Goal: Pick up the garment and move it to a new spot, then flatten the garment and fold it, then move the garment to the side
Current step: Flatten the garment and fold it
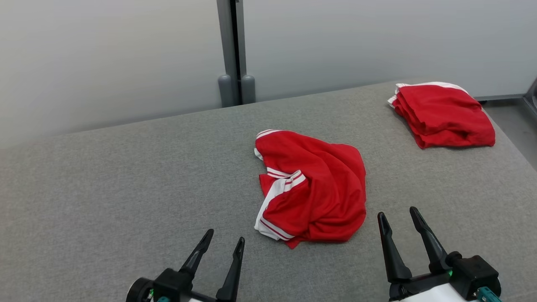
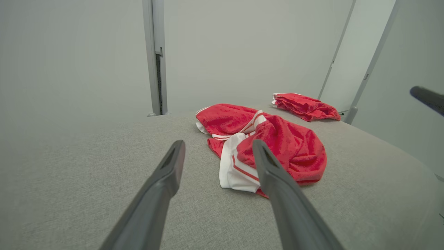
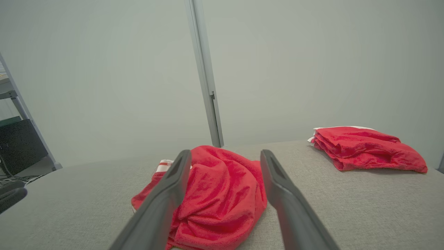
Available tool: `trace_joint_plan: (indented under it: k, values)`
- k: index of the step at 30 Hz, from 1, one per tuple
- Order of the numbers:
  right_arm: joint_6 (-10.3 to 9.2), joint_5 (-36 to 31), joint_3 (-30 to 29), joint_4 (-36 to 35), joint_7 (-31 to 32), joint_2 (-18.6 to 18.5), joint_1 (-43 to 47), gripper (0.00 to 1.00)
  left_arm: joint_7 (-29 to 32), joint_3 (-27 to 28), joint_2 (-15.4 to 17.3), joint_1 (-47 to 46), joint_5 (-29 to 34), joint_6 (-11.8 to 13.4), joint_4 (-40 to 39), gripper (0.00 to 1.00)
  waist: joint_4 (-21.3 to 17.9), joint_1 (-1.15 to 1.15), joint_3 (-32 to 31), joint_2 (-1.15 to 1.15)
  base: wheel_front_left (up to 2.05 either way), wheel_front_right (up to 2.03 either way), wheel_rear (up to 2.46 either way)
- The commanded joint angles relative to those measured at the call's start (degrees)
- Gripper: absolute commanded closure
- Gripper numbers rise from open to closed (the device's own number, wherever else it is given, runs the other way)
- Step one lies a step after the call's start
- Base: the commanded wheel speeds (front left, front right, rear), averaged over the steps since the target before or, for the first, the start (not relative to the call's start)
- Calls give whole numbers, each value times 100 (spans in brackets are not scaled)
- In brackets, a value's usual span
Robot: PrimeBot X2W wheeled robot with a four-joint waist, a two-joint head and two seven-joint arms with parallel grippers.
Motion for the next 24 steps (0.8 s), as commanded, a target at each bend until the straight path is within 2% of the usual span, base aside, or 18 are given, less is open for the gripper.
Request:
trace_joint_plan:
  k: [1, 8, 18, 19, 21, 22, 23, 24]
  values:
    - [-10, -8, 13, -18, -3, -11, -62, 0, 0, -117, 19, -304, -26, -84, 224, 0, -262, 0, 156, 0, 0, 0, 0]
    - [-10, 3, 72, 4, -3, -7, -142, 0, 0, -757, 21, -1486, 57, -296, 1496, 0, -702, 0, 397, 0, 0, 0, 0]
    - [-10, 68, 114, -16, -3, 3, -336, 0, -1, -747, 40, -2441, 129, -288, 2562, 0, -1115, 0, 698, 0, 0, 0, 0]
    - [-10, 71, 123, -16, -3, 5, -348, 0, 0, -721, 52, -2487, 135, -294, 2601, 43, -1144, 0, 717, 0, 0, 0, 0]
    - [-10, 81, 133, -5, -3, 6, -364, 0, 0, -686, 80, -2553, 153, -314, 2667, 69, -1195, 0, 746, 0, 0, 0, 0]
    - [-10, 103, 127, -3, -3, 7, -366, 0, 0, -679, 93, -2586, 154, -319, 2703, 89, -1218, 0, 756, 0, 0, 0, 0]
    - [-10, 121, 134, -2, -3, 7, -376, 0, 0, -685, 107, -2630, 162, -330, 2721, 100, -1244, 0, 767, 0, 0, 0, 0]
    - [-10, 132, 137, -5, -3, 8, -387, 0, 0, -709, 114, -2661, 146, -352, 2766, 100, -1267, 0, 775, 0, 0, 0, 0]
